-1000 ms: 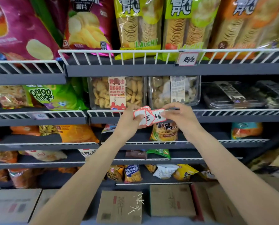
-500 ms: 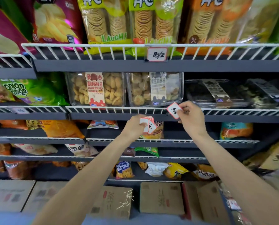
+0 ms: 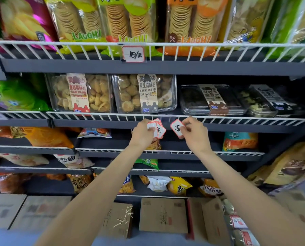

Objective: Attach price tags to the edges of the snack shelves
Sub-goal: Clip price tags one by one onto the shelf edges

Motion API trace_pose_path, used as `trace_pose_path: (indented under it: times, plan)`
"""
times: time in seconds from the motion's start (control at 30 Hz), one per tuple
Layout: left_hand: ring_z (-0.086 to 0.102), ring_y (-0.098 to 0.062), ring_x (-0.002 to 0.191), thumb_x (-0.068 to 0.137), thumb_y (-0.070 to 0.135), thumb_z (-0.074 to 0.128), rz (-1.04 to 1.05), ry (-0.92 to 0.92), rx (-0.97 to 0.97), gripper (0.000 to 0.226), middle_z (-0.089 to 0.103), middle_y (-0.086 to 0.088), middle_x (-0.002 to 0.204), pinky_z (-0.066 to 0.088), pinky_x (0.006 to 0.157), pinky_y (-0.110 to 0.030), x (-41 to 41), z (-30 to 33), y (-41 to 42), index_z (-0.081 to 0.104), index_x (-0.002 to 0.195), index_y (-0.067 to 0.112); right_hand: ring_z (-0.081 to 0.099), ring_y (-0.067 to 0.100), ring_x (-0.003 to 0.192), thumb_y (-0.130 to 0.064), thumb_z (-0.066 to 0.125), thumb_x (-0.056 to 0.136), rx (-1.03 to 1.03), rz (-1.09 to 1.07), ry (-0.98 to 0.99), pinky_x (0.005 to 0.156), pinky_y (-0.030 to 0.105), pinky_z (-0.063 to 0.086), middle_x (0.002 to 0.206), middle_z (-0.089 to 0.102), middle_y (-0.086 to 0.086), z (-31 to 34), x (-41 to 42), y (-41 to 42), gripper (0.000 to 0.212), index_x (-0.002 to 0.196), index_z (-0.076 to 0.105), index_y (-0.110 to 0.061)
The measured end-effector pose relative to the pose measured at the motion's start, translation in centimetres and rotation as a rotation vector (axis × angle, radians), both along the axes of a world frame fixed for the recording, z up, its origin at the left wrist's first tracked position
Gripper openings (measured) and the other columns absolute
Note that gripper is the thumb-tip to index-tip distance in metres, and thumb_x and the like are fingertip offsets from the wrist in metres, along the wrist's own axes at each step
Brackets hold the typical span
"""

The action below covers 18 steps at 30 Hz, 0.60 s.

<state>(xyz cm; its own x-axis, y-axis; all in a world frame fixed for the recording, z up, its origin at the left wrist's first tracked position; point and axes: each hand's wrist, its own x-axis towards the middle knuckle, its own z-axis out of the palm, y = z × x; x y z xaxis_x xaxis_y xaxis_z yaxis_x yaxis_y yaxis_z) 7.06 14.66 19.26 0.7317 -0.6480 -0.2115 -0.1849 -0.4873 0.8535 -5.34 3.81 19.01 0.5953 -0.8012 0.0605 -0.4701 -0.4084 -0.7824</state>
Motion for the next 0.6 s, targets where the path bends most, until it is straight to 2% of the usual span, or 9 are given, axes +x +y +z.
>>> trace_pose_path:
  times: [0.1, 0.17, 0.2, 0.27, 0.33, 0.4, 0.43, 0.5, 0.6]
  plan:
    - [0.056, -0.020, 0.106, 0.096, 0.009, 0.045, 0.014, 0.038, 0.007, 0.038, 0.054, -0.004, 0.122, 0.050, 0.074, -0.013, 0.0, 0.2, -0.7, 0.043, 0.134, 0.010, 0.066, 0.019, 0.074, -0.012, 0.049, 0.091, -0.044, -0.022, 0.015, 0.071, 0.037, 0.053, 0.081, 0.071, 0.002, 0.0, 0.0, -0.4, 0.014, 0.084, 0.051, -0.023]
    - [0.055, -0.028, 0.116, 0.094, 0.010, 0.048, -0.022, 0.079, -0.019, 0.044, 0.054, -0.009, 0.129, 0.049, 0.093, -0.031, 0.0, 0.1, -1.2, 0.042, 0.137, 0.012, 0.065, 0.022, 0.074, -0.012, 0.049, 0.092, -0.077, -0.022, 0.003, 0.070, 0.040, 0.054, 0.075, 0.069, 0.000, 0.1, 0.3, -0.5, 0.015, 0.083, 0.051, -0.023]
    - [0.055, -0.031, 0.117, 0.093, 0.010, 0.049, -0.036, 0.097, -0.023, 0.045, 0.055, -0.013, 0.130, 0.047, 0.098, -0.041, 0.1, -0.1, -1.3, 0.043, 0.137, 0.012, 0.065, 0.022, 0.074, -0.012, 0.050, 0.092, -0.085, -0.017, -0.006, 0.069, 0.040, 0.054, 0.076, 0.069, 0.001, 0.2, 0.4, -0.6, 0.014, 0.083, 0.052, -0.022]
    - [0.057, -0.033, 0.114, 0.092, 0.007, 0.050, -0.054, 0.117, -0.023, 0.042, 0.058, -0.016, 0.126, 0.046, 0.099, -0.047, 0.4, -0.5, -1.6, 0.047, 0.133, 0.009, 0.066, 0.023, 0.077, -0.011, 0.051, 0.093, -0.097, 0.006, -0.030, 0.071, 0.035, 0.053, 0.082, 0.069, 0.005, 0.3, 0.7, -0.7, 0.012, 0.088, 0.058, -0.018]
    - [0.059, -0.035, 0.111, 0.091, 0.003, 0.049, -0.065, 0.124, -0.030, 0.032, 0.062, -0.019, 0.120, 0.045, 0.100, -0.049, 0.4, -0.3, -1.5, 0.056, 0.122, 0.007, 0.066, 0.022, 0.080, -0.008, 0.051, 0.093, -0.156, 0.033, -0.044, 0.073, 0.030, 0.050, 0.088, 0.070, 0.008, 0.5, 0.9, -0.8, 0.014, 0.097, 0.065, -0.010]
    - [0.061, -0.035, 0.108, 0.090, 0.004, 0.050, -0.101, 0.118, -0.007, 0.022, 0.064, -0.021, 0.115, 0.045, 0.099, -0.050, 0.4, -0.3, -1.4, 0.062, 0.102, 0.018, 0.063, 0.021, 0.084, -0.008, 0.052, 0.093, -0.250, 0.043, -0.044, 0.073, 0.025, 0.044, 0.093, 0.068, 0.010, 0.5, 0.9, -1.1, 0.019, 0.103, 0.067, -0.008]
    - [0.061, -0.036, 0.107, 0.090, 0.005, 0.051, -0.120, 0.108, -0.001, 0.021, 0.064, -0.020, 0.114, 0.045, 0.099, -0.050, 0.4, -0.3, -1.3, 0.062, 0.101, 0.019, 0.061, 0.021, 0.086, -0.009, 0.053, 0.093, -0.298, 0.046, -0.037, 0.072, 0.021, 0.040, 0.096, 0.067, 0.010, 0.5, 0.9, -1.3, 0.020, 0.105, 0.068, -0.009]
    - [0.059, -0.034, 0.111, 0.091, 0.007, 0.051, -0.140, 0.073, 0.022, 0.035, 0.062, -0.017, 0.121, 0.045, 0.100, -0.049, 0.4, -0.2, -1.1, 0.054, 0.125, 0.008, 0.060, 0.021, 0.088, -0.010, 0.053, 0.093, -0.379, 0.062, -0.029, 0.072, 0.015, 0.034, 0.099, 0.065, 0.011, 0.6, 0.9, -1.5, 0.022, 0.109, 0.068, -0.009]
    - [0.059, -0.030, 0.110, 0.093, 0.007, 0.049, -0.200, -0.055, 0.071, 0.045, 0.053, -0.011, 0.135, 0.046, 0.093, -0.033, 0.3, 0.1, -0.8, 0.042, 0.138, 0.006, 0.061, 0.024, 0.086, -0.009, 0.054, 0.093, -0.480, 0.097, -0.068, 0.075, 0.025, 0.044, 0.097, 0.065, 0.011, 0.8, 1.1, -1.7, 0.024, 0.112, 0.068, -0.008]
